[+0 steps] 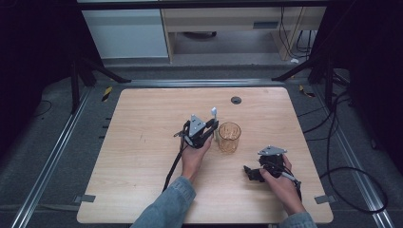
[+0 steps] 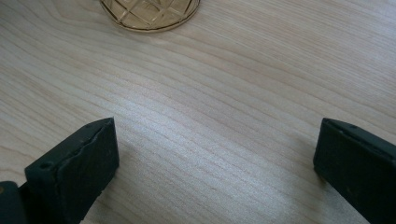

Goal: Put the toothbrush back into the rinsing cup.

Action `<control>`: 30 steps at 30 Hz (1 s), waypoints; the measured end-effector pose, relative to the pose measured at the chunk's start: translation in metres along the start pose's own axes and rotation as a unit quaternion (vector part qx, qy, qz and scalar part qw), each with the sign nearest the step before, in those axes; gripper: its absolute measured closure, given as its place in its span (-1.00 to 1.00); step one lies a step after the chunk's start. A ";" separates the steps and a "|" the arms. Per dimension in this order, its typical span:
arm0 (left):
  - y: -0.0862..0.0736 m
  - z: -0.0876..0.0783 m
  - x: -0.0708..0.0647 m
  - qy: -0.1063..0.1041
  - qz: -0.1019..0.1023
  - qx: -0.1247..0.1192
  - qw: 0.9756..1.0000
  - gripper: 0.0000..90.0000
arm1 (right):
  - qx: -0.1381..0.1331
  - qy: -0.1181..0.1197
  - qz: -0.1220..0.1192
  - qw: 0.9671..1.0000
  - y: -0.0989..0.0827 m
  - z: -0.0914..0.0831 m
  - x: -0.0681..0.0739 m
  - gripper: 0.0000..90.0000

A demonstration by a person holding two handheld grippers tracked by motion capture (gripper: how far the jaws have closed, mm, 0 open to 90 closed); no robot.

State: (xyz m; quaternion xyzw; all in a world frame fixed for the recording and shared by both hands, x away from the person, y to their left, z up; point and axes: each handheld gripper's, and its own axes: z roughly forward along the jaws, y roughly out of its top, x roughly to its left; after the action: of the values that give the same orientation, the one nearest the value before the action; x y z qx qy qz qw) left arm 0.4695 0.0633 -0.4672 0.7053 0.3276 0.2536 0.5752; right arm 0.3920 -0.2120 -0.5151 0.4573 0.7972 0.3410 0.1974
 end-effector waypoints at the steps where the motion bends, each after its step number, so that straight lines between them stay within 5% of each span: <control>1: 0.000 0.000 0.000 0.000 0.000 0.001 1.000 0.68 | 0.000 0.000 -0.001 1.000 0.000 0.000 0.000 -0.99; 30: 0.011 -0.018 0.004 -0.008 0.014 0.011 1.000 0.42 | 0.000 0.000 -0.001 1.000 0.000 0.000 0.000 -0.99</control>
State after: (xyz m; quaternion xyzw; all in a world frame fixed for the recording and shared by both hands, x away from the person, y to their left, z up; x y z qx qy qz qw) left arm 0.4607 0.0767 -0.4527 0.7182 0.3157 0.2522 0.5665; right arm 0.3921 -0.2120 -0.5151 0.4568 0.7974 0.3411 0.1978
